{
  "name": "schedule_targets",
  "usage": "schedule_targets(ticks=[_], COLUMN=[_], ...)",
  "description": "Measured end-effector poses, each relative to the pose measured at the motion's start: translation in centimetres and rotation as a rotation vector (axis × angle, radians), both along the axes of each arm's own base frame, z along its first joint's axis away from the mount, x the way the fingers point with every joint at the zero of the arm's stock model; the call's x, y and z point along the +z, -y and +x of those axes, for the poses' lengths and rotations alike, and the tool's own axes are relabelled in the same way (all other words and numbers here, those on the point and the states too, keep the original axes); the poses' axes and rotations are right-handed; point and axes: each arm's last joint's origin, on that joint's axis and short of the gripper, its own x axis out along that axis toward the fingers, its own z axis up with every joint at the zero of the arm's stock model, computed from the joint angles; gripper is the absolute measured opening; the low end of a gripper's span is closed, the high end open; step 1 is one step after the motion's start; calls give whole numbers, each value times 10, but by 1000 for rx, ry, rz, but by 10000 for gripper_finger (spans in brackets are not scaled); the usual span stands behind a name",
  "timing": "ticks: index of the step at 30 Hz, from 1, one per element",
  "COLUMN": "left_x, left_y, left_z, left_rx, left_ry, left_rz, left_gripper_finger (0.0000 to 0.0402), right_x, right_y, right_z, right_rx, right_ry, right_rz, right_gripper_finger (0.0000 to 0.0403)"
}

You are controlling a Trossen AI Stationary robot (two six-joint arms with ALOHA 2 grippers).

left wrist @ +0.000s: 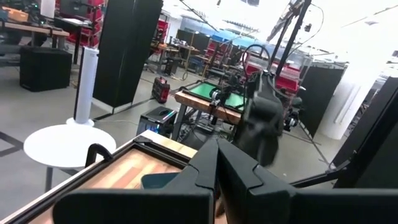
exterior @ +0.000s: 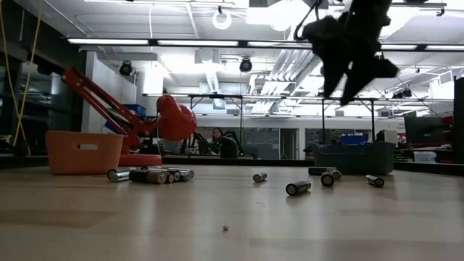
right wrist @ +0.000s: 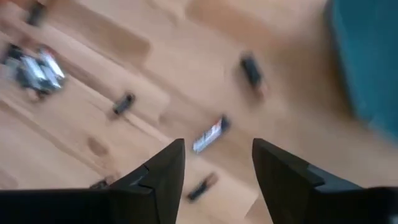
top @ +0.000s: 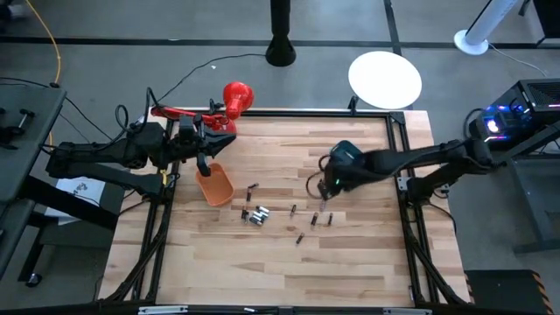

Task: Sort batteries
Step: Put the silver battery into the blue bin

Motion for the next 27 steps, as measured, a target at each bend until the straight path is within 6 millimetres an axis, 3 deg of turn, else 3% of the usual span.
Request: schedule_targets(ticks=[6, 16, 21, 27], left_x=[0, -1, -4, -5], left_y=[0, 0, 0, 0], left_z=[0, 0, 0, 0], left_rx=[0, 0, -5, -5], left_ry=[-1, -14, -44, -52], left_rz=[0, 0, 0, 0], left_gripper_finger=[1, 1, 1, 1], right_x=[-46, -111, -119, -100], right_y=[-24, -21, -23, -22], right_z=[27, 50, 51, 42], right_rx=[-159, -253, -228, -127], right_ry=[-81, -237, -251, -253], right_rz=[56, 80, 35, -53], right_gripper_finger=[167, 165, 154, 25])
